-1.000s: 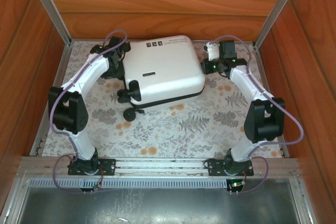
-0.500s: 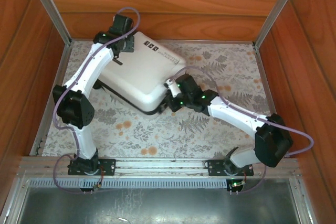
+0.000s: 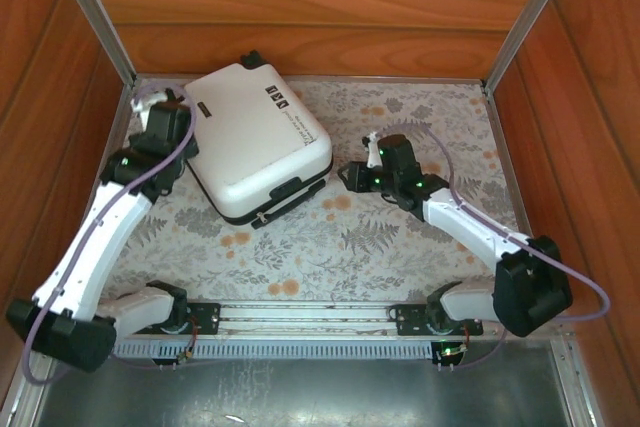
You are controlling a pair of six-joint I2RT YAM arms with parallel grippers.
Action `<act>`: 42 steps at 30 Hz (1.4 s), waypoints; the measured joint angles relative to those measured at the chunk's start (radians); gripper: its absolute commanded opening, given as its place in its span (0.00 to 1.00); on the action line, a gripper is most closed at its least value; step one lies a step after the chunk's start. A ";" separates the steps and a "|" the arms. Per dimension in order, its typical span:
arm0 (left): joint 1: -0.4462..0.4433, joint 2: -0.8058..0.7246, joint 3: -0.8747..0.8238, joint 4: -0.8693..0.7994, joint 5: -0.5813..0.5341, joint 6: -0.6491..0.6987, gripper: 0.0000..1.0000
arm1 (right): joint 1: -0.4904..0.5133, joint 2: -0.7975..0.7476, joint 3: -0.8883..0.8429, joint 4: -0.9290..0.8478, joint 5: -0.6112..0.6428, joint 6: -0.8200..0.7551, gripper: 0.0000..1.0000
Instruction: Pack the luggage
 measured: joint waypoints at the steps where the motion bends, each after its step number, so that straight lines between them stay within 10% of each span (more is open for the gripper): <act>1: 0.034 -0.023 -0.051 -0.007 0.017 -0.030 0.74 | -0.007 0.019 -0.030 0.024 -0.027 0.028 0.55; 12: 0.143 -0.069 -0.275 0.037 0.269 -0.164 0.74 | 0.064 0.071 -0.101 0.218 -0.187 0.091 0.54; 23: 0.143 -0.115 -0.320 0.153 0.349 -0.260 0.73 | 0.478 0.114 -0.191 0.504 0.112 -0.219 0.66; 42: 0.143 -0.255 -0.402 0.180 0.325 -0.266 0.76 | 0.686 0.439 -0.159 0.960 0.439 -0.378 0.65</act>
